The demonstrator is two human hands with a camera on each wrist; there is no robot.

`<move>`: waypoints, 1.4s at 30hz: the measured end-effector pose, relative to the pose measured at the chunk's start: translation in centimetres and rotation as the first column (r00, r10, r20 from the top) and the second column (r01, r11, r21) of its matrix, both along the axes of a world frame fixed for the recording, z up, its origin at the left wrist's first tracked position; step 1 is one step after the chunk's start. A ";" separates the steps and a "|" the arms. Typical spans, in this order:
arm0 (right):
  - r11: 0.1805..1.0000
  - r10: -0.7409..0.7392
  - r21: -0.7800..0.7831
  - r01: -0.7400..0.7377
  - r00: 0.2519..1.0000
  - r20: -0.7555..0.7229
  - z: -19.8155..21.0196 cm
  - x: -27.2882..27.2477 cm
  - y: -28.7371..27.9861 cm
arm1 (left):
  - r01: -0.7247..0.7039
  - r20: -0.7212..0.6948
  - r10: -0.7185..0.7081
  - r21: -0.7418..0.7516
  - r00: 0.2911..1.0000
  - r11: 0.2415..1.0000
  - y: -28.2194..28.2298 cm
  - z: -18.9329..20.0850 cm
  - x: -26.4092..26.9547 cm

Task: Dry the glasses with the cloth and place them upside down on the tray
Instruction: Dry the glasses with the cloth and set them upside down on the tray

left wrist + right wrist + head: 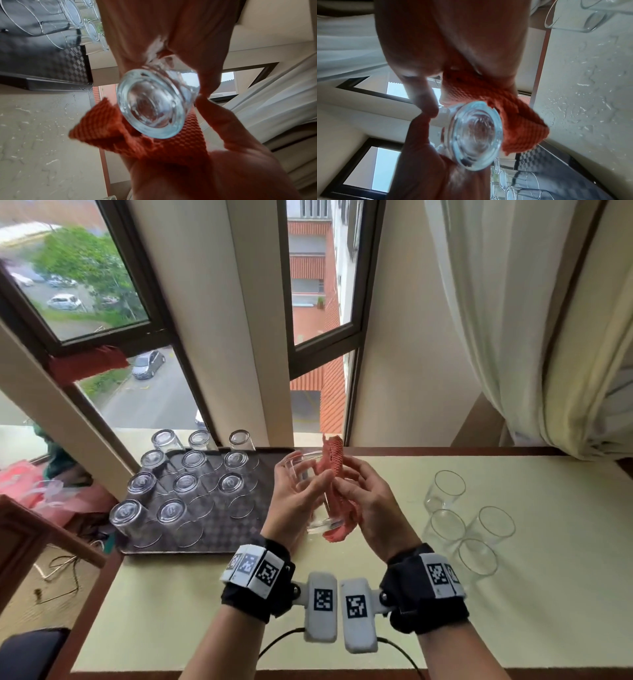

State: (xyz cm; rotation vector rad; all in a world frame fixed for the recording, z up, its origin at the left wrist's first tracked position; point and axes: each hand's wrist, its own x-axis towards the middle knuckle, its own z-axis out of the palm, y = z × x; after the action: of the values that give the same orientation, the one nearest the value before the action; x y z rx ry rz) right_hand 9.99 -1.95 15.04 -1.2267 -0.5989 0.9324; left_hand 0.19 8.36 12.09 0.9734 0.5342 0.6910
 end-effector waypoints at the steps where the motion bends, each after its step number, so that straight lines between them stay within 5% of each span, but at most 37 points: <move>1: 0.999 0.047 -0.009 -0.047 0.999 -0.010 -0.1 0.2 -0.2 | -0.006 -0.002 0.006 0.006 1.000 1.000 -0.3 0.0 0.3; 6: 0.976 0.215 -0.029 -0.214 0.976 0.034 -0.4 1.2 -1.5 | -0.007 0.046 0.008 -0.023 0.999 1.000 -1.2 0.0 2.0; 15: 0.968 0.250 -0.007 -0.250 0.968 0.034 -1.1 3.2 -2.3 | 0.074 0.070 -0.076 0.038 0.995 0.997 -2.7 0.3 4.0; 20: 0.984 0.175 0.076 -0.163 0.965 -0.195 -2.3 3.1 -2.3 | 0.156 -0.031 -0.153 0.124 0.988 0.980 -2.9 0.5 4.0; 24: 0.999 0.028 0.046 -0.028 0.999 -0.021 -1.9 3.7 -2.3 | 0.075 -0.070 -0.067 0.127 0.995 0.989 -2.6 0.6 4.2; 28: 1.000 -0.001 0.024 -0.004 0.981 0.192 -1.9 4.2 -2.3 | 0.163 -0.028 -0.161 0.081 0.986 0.983 -2.9 1.5 4.4; 38: 0.975 0.197 0.140 -0.173 0.964 -0.181 -1.3 3.7 -2.9 | 0.269 -0.014 -0.269 0.017 0.963 0.963 -3.5 1.9 3.3; 42: 0.997 0.066 0.050 -0.066 0.998 0.000 -0.9 3.8 -2.9 | 0.238 -0.022 -0.238 0.023 0.971 0.971 -3.0 2.4 2.9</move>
State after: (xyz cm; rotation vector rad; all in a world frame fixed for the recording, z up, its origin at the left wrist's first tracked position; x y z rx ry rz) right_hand 13.79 -4.86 14.09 -1.1676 -0.6611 0.9681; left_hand 3.07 5.32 14.45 1.0495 0.4168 0.4747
